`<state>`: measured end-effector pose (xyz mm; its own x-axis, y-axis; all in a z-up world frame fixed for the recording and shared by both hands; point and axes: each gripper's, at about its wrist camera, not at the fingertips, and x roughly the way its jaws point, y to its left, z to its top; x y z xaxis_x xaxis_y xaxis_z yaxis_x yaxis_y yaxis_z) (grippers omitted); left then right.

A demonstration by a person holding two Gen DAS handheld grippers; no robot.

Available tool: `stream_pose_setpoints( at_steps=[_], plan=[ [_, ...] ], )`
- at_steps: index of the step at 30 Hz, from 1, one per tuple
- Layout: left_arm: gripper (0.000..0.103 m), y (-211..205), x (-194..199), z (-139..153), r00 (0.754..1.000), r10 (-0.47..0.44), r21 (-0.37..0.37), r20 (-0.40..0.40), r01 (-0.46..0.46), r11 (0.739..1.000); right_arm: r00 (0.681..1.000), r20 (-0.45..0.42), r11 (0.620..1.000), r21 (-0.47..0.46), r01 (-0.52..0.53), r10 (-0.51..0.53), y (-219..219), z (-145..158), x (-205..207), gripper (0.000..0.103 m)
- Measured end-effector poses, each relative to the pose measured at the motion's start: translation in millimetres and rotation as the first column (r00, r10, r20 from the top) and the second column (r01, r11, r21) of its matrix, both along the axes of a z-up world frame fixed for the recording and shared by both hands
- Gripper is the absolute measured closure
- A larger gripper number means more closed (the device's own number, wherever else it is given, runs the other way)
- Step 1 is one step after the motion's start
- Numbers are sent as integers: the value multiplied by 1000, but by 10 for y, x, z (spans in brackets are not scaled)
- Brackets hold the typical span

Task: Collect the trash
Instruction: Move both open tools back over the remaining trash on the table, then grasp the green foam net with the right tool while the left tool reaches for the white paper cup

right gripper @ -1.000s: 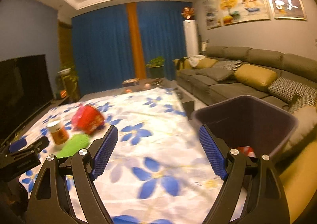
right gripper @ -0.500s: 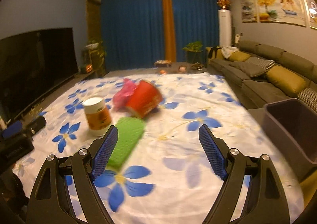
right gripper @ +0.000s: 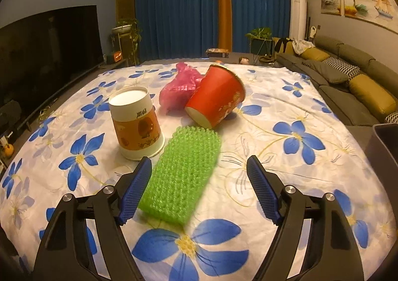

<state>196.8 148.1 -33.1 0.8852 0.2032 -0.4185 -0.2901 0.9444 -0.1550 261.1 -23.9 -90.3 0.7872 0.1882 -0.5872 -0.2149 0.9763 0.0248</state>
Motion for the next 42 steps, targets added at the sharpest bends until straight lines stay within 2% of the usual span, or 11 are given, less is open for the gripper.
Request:
stream_pose_setpoints(
  at_steps=[13,18,23,27,29,32,36,42],
  plan=[
    [7,72,38,-54,1000,-4,-23,-1,4,1000,996,-90,999,-54,-5,0,157,-115,196,38],
    [7,85,33,-65,1000,-3,-32,-1,3,999,992,-126,997,-82,-16,5,207,-171,250,47],
    [7,85,32,-62,1000,-3,-31,0,3,1000,987,-161,993,-114,-33,14,270,-239,293,61],
    [7,75,30,-86,1000,-13,-31,-4,13,999,983,-183,994,-106,-38,18,259,-270,313,69],
    [7,60,34,-93,1000,-18,-29,-8,18,999,983,-183,994,-102,-46,26,269,-271,302,81],
    [7,20,37,-89,999,-32,-27,-12,31,999,983,-180,994,-94,-50,32,261,-265,287,87],
    [7,-63,55,-96,998,-64,-24,-25,63,998,987,-159,998,-59,-36,27,180,-225,244,89],
    [7,-259,136,-113,991,-133,-15,-36,132,991,997,-75,999,-37,-13,10,-24,-83,18,90]
  ],
)
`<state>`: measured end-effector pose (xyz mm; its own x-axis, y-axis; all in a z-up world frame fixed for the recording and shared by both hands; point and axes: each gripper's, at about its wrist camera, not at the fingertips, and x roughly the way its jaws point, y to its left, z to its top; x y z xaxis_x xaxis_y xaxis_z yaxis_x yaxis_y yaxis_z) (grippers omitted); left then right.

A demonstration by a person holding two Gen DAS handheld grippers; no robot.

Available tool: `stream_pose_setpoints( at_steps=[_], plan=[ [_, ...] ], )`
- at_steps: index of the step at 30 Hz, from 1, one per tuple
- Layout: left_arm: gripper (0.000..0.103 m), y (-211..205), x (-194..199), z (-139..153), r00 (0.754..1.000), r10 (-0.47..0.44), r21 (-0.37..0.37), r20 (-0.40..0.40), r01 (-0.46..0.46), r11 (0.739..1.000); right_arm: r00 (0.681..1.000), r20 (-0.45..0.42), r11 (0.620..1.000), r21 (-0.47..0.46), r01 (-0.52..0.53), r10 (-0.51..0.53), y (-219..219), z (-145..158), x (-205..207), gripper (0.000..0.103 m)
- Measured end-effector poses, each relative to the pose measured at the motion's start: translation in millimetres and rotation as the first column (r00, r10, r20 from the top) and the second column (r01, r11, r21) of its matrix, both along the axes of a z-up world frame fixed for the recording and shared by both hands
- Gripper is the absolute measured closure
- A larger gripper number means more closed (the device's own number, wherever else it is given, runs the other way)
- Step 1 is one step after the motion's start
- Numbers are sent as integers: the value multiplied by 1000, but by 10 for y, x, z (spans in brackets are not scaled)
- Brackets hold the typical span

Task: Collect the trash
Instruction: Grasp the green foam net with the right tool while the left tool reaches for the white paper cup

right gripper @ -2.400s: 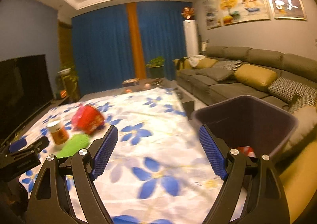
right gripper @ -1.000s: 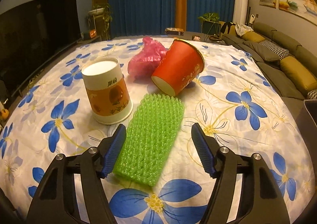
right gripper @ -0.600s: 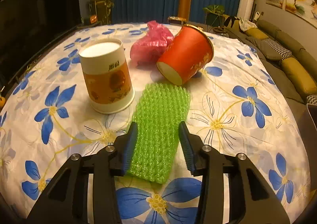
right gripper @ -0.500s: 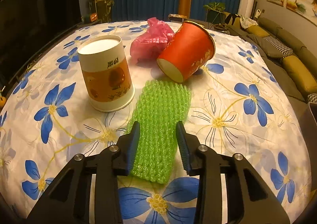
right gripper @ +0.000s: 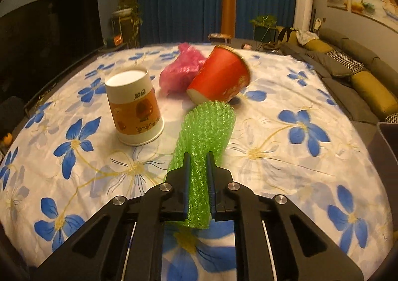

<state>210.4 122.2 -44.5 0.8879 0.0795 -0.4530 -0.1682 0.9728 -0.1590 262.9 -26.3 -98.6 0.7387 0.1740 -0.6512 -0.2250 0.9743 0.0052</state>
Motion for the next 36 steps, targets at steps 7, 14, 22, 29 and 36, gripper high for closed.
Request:
stream_pose_setpoints(
  at_steps=[7,14,22,29,36],
  plan=[
    [7,-240,274,0,998,-66,7,2,66,998,994,88,996,70,61,-67,-437,321,-212,90],
    [7,-448,696,-103,995,-91,22,-35,92,995,981,146,989,99,110,-123,-796,520,-293,90],
    [16,-545,1066,-270,991,-96,23,-98,98,995,973,166,984,107,142,-159,-1023,537,-343,90],
    [41,-510,1196,-354,986,-103,-16,-134,102,995,969,173,982,106,159,-176,-1127,541,-345,90],
    [47,-493,1156,-346,984,-113,-36,-139,109,993,968,176,982,104,160,-177,-1124,541,-366,90]
  ],
)
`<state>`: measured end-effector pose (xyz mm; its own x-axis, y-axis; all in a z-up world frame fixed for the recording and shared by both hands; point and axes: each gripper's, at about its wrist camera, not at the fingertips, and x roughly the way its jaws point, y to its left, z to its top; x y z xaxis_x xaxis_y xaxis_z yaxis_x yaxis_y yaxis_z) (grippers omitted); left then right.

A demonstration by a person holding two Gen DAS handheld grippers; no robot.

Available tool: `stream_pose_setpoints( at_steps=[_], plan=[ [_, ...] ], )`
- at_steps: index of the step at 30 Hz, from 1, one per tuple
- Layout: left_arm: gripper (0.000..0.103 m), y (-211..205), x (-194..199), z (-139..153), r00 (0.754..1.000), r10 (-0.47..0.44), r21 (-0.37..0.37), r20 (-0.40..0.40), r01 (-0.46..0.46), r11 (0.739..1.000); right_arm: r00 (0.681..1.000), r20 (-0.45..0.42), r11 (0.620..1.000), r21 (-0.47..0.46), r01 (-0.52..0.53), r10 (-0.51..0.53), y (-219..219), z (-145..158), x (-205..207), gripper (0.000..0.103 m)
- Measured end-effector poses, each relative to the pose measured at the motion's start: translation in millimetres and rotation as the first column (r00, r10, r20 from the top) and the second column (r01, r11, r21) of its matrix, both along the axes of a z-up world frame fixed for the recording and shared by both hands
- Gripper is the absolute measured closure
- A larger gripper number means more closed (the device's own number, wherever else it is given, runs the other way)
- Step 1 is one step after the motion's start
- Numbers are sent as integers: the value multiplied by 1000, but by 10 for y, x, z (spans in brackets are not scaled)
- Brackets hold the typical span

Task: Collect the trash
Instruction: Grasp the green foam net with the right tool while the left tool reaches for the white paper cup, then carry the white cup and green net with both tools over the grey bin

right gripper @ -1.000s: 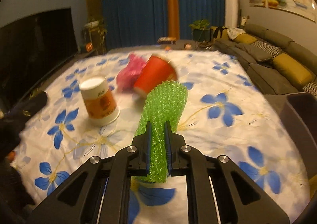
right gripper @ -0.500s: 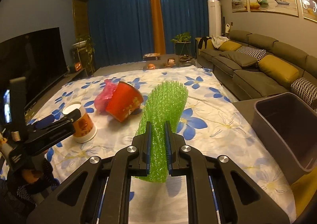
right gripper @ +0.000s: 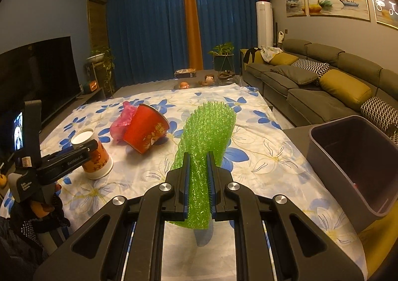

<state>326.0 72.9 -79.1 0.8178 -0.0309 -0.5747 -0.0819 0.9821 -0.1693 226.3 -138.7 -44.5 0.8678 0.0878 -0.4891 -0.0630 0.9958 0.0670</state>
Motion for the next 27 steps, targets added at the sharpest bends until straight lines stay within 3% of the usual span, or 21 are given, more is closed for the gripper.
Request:
stream_pose_setpoints(
  at_steps=[16,27],
  plan=[
    [46,-341,-881,501,993,-17,38,115,13,999,998,53,1000,-8,-30,30,-46,102,-341,90],
    [46,-577,-1148,650,987,-61,31,152,57,998,995,88,999,-3,-38,38,-148,204,-526,90]
  ],
)
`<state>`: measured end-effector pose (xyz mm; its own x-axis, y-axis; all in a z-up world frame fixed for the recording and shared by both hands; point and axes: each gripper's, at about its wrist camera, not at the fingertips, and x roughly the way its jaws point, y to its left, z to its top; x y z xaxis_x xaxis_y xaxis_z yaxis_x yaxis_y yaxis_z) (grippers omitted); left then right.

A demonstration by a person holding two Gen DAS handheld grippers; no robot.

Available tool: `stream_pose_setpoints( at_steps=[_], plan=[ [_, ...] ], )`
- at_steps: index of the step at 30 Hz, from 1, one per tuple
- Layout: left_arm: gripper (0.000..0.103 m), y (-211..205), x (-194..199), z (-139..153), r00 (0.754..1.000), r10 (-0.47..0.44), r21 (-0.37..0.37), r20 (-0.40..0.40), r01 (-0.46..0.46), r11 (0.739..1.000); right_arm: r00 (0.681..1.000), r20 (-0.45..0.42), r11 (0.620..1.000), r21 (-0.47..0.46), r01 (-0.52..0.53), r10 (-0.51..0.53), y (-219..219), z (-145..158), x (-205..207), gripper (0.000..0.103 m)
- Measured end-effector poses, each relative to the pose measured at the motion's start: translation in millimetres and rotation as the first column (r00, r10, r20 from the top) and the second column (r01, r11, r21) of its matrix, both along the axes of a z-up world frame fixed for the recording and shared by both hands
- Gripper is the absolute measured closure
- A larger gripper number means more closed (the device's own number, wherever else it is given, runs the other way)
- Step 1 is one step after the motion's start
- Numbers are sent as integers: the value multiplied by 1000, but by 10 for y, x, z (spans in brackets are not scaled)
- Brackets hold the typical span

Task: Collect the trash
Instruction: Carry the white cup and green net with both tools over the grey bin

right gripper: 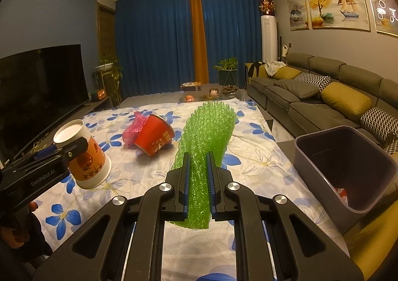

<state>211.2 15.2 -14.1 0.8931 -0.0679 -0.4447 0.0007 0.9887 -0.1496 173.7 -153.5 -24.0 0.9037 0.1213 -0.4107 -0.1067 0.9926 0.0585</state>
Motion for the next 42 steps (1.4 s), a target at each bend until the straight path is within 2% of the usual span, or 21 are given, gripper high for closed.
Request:
stream_pose_setpoints(
  at_steps=[21,29,36,42],
  plan=[
    [46,-289,-45,138,998,-51,16,37,50,999,999,29,1000,19,17,-18,-147,28,-104,90],
    [46,-524,18,172,991,-126,32,49,125,992,997,39,998,25,63,-63,-300,54,-118,90],
    [46,-1020,116,207,966,-251,55,61,248,967,987,49,988,41,151,-153,-643,71,-121,90],
    [46,-1569,240,229,924,-376,63,75,372,926,960,59,962,51,270,-273,-1105,87,-123,90]
  ],
)
